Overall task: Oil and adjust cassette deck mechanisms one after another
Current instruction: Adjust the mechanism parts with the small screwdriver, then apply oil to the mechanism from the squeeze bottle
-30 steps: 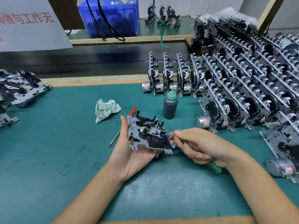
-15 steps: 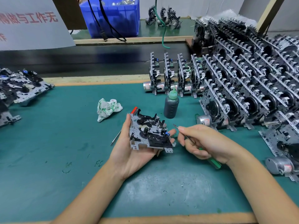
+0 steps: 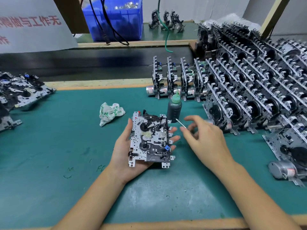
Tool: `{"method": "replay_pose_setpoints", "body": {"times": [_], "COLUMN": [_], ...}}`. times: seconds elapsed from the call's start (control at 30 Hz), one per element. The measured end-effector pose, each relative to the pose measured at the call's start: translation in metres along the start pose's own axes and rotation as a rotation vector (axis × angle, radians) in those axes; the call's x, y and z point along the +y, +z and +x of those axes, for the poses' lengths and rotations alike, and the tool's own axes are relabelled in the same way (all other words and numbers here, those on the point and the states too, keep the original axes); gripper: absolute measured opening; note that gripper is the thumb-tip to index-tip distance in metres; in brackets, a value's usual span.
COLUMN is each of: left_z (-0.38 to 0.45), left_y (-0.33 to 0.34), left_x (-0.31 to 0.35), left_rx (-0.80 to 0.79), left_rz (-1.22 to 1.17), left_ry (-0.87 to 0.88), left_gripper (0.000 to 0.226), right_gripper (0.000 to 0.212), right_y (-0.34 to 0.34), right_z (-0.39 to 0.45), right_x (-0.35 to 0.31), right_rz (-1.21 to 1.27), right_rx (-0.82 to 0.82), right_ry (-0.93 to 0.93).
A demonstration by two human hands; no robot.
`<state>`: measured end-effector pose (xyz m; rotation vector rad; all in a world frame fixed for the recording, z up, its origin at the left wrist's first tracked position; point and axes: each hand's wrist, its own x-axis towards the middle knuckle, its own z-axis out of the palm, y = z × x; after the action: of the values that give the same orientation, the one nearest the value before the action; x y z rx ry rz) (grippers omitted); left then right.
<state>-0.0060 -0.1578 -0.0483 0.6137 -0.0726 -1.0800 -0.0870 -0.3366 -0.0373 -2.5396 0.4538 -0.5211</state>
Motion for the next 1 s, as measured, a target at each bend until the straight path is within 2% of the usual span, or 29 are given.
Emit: {"method": "replay_pose_setpoints", "body": {"times": [0.13,0.23,0.3,0.37,0.5,0.6,0.7,0.8,0.87,0.97,1.0], "left_z": [0.001,0.0,-0.001,-0.001,-0.001,-0.001,-0.001,-0.002,-0.002,-0.001,-0.001], "left_y": [-0.002,-0.002,-0.003,-0.002,0.0,-0.001,-0.001,-0.002,-0.003,-0.003,-0.003], "left_x": [-0.001,-0.001,-0.001,0.0,-0.001,0.0,0.0,-0.001,-0.001,-0.001,-0.001], "left_rx": [0.008,-0.001,0.0,0.006,0.015,0.02,0.016,0.002,0.001,-0.006,-0.01], "left_rz": [-0.022,-0.063,-0.063,-0.072,-0.086,-0.074,-0.066,-0.035,-0.016,-0.033,-0.04], "left_ry": [-0.029,-0.042,-0.054,-0.061,-0.061,-0.066,-0.071,-0.073,-0.073,-0.066,-0.063], "left_gripper": [0.069,0.069,0.07,0.069,0.069,0.071,0.072,0.072,0.071,0.071,0.071], "right_gripper": [0.039,0.057,0.061,0.056,0.035,0.032,0.024,0.015,0.015,0.025,0.024], "right_y": [0.006,0.007,0.011,0.017,0.022,0.021,0.013,-0.003,-0.012,-0.022,-0.023], "right_z": [0.0,0.016,0.028,0.034,0.037,0.034,0.033,0.03,0.027,0.026,0.026], "right_x": [-0.017,-0.021,-0.021,-0.02,-0.014,-0.012,-0.017,-0.016,-0.016,-0.019,-0.02], "right_rz": [0.092,0.28,0.38,0.404,0.469,0.567,0.778,0.805,0.996,1.537,1.619], "right_rx": [0.163,0.026,-0.094,-0.146,-0.144,-0.171,-0.072,0.077,0.128,0.095,0.079], "right_ry": [-0.111,0.071,0.179,0.212,0.237,0.21,0.188,0.068,0.106,0.266,0.279]}}
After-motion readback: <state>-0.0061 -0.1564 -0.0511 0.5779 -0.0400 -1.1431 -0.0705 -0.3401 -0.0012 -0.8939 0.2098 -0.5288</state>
